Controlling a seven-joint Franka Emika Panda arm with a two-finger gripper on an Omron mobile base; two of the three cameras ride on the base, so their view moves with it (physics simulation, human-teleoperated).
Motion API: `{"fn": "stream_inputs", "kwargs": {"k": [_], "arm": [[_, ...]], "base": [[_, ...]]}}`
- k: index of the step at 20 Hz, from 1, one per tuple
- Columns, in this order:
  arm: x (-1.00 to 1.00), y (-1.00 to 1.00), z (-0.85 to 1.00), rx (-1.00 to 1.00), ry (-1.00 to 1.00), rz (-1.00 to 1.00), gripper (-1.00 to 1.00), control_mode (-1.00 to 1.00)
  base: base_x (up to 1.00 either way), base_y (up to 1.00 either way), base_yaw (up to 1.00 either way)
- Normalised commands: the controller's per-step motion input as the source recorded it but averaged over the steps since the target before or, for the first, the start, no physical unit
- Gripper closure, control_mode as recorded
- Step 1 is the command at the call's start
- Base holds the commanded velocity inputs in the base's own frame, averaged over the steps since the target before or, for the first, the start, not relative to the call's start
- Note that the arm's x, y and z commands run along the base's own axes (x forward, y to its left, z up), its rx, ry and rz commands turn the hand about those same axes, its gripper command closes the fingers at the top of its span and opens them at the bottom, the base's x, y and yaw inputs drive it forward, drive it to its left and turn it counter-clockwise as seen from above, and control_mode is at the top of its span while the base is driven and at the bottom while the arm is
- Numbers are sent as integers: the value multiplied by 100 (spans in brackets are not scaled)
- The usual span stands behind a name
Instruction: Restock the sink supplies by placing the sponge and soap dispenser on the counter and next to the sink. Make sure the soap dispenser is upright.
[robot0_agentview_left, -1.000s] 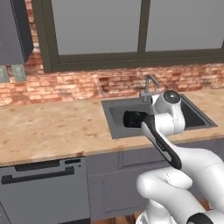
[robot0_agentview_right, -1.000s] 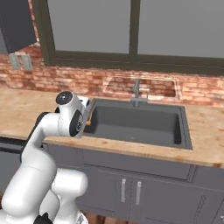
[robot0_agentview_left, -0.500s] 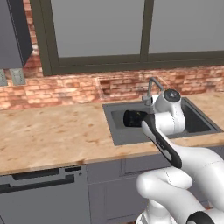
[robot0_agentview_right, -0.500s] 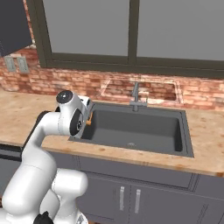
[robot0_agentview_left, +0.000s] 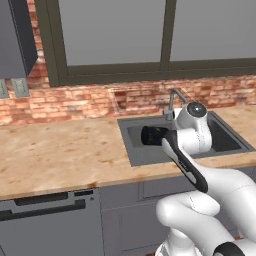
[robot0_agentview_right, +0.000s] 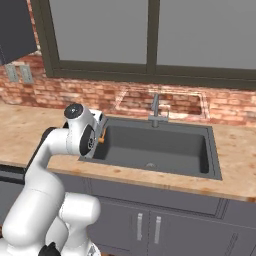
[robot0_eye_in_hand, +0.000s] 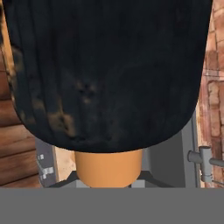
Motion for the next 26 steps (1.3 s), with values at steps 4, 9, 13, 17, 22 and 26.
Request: {"fn": "stream_inputs", "kwargs": {"k": [4,9,13,17,22,26], "arm": [[0,0,0,0,0,0,100,100],[77,25,2,-4,16,0,100,-100],[100,56,14,-14,20,3,100,-100],[91,54,5,-21,11,12,100,-100],[51,46,0,-22,1,11,100,-100],[15,62,0,-25,0,2,100,-100]], "base": [[16,0,0],[0,0,0],[0,0,0],[0,0,0],[0,0,0],[0,0,0]]}}
